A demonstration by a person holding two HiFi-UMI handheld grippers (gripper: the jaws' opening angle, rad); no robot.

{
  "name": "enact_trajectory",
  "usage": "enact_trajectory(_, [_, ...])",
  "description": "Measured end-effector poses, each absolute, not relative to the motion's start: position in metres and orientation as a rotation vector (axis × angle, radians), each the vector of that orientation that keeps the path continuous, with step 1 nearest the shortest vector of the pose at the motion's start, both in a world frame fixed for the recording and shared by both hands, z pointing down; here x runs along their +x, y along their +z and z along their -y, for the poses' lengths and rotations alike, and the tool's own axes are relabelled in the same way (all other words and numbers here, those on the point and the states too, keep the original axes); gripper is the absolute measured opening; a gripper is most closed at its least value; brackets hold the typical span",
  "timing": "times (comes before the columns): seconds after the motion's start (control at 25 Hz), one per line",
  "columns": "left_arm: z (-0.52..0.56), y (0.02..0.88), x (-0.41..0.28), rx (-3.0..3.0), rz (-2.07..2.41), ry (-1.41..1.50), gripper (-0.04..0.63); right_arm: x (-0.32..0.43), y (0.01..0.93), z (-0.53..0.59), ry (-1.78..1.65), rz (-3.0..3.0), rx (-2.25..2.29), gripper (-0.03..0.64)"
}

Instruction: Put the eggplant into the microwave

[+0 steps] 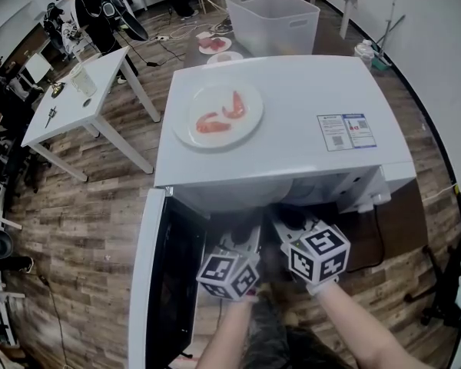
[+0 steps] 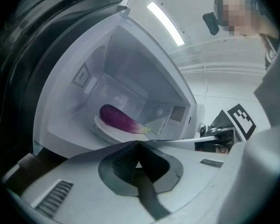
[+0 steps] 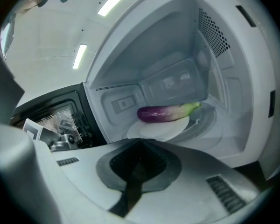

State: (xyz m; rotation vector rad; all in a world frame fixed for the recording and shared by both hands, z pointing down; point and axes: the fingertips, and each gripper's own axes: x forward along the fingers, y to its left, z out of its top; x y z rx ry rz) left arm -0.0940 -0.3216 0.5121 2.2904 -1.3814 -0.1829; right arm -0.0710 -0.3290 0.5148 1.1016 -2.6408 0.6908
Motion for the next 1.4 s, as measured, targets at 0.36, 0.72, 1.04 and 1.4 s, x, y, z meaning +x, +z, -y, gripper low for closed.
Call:
enact_trajectory(0.36, [0.325, 0.512, -0.097, 2.287, 1.381, -0.186, 0.0, -0.071, 0.515, 0.336, 0.711, 2.639, 1.123, 0.002])
enact_trajectory(0.72, [0.331, 0.51, -0.098, 2.284, 1.377, -0.19, 0.0, -0.071, 0.516, 0.342, 0.731, 2.63, 1.146, 0.002])
enact_trajectory(1.04, [0.334, 0.512, -0.102, 2.27, 1.38, -0.197, 0.0, -0.073, 0.515, 0.346, 0.739, 2.636, 1.147, 0.002])
enact_trajectory(1.4, [0.332, 0.514, -0.102, 2.27, 1.377, -0.199, 0.0, -0.074, 0.513, 0.342, 0.714, 2.655, 1.121, 0.002])
